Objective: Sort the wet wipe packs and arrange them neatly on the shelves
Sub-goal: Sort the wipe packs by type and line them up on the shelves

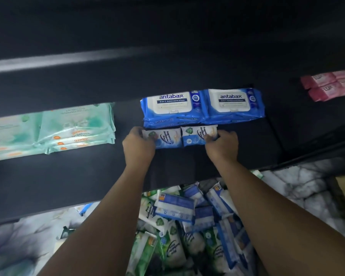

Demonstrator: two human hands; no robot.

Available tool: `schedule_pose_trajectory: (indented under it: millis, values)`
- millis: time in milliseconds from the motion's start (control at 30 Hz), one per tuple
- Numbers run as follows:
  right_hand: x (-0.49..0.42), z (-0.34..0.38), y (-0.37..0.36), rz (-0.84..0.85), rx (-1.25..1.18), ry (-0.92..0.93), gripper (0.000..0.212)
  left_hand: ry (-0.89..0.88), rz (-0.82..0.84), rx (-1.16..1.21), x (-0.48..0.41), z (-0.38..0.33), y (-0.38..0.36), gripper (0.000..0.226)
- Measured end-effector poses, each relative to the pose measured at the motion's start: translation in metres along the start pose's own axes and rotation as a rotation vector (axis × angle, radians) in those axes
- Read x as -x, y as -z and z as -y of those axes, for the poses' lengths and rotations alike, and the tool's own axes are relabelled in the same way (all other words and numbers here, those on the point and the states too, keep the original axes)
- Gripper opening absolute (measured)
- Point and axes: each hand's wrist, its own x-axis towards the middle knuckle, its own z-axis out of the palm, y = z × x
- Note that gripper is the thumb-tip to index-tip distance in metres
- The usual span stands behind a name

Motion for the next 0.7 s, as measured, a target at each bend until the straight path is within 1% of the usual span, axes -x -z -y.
schedule_pose_trajectory:
  millis: [67,133,200,267,333,400,433,533,600,667,700]
  values:
    - [0.001,0.001,0.003,0.003,-0.015,-0.030,0.045,-0.040,-0.001,-0.098,0.001,0.001,0.000,0.037]
    - [0.006,0.000,0.008,-0.009,-0.046,-0.090,0.065,-0.074,0.001,-0.219,0.004,0.001,0.002,0.047]
    - [0.017,-0.005,0.015,-0.056,-0.057,-0.110,0.071,-0.097,-0.008,-0.293,0.015,0.001,0.008,0.053]
    - [0.034,-0.016,0.023,-0.102,-0.062,-0.084,0.066,-0.140,-0.029,-0.285,0.035,0.003,0.018,0.055]
    - [0.057,-0.029,0.032,-0.107,-0.067,-0.086,0.057,-0.224,-0.044,-0.232,0.062,0.011,0.025,0.047]
    - [0.080,-0.042,0.042,-0.068,-0.047,-0.112,0.046,-0.263,-0.029,-0.211,0.092,0.024,0.030,0.039]
    - [0.092,-0.049,0.048,-0.041,-0.031,-0.130,0.041,-0.259,0.005,-0.220,0.106,0.030,0.032,0.037]
    - [0.126,-0.070,0.064,0.090,0.040,-0.154,0.021,-0.232,0.185,-0.335,0.147,0.047,0.039,0.040]
    - [0.149,-0.084,0.074,0.142,0.069,-0.174,0.021,-0.247,0.287,-0.461,0.168,0.060,0.043,0.045]
    - [0.170,-0.095,0.084,0.179,0.082,-0.196,0.025,-0.289,0.369,-0.532,0.184,0.071,0.045,0.060]
    - [0.179,-0.099,0.089,0.209,0.103,-0.207,0.023,-0.295,0.414,-0.559,0.192,0.073,0.046,0.064]
